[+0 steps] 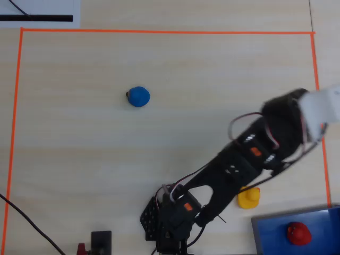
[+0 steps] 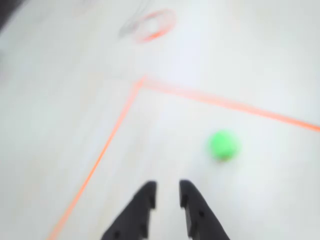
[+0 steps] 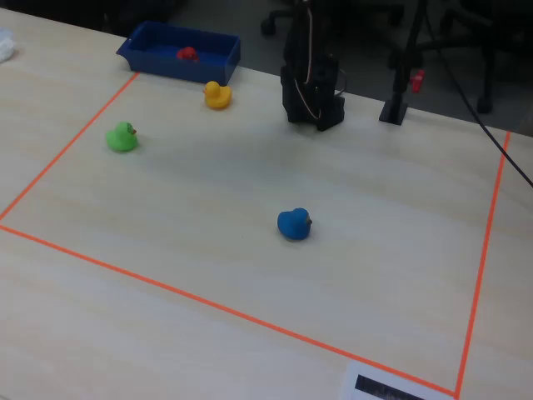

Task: Grasp red duck and put it into box.

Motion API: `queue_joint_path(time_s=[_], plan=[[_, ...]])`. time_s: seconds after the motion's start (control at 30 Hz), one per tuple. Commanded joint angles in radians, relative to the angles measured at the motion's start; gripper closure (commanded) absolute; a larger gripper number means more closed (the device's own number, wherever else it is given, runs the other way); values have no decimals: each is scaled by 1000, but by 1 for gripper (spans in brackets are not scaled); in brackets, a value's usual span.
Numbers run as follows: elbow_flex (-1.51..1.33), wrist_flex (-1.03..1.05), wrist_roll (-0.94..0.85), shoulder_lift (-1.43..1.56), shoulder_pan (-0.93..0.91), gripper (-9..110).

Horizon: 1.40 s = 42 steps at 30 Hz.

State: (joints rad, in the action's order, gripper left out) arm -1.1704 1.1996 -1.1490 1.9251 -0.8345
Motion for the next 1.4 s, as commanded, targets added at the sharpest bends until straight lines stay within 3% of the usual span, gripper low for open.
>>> queue_joint_path(time_s=[0.0, 0.2, 0.53, 0.93, 1.37], plan=[[-483, 20, -43, 354, 469, 101], [-1015, 34, -71, 729, 854, 100], [-1692, -2, -186, 1137, 982, 101], [-1936, 84, -334, 1382, 905, 101], [-1940, 132, -339, 1385, 893, 101]])
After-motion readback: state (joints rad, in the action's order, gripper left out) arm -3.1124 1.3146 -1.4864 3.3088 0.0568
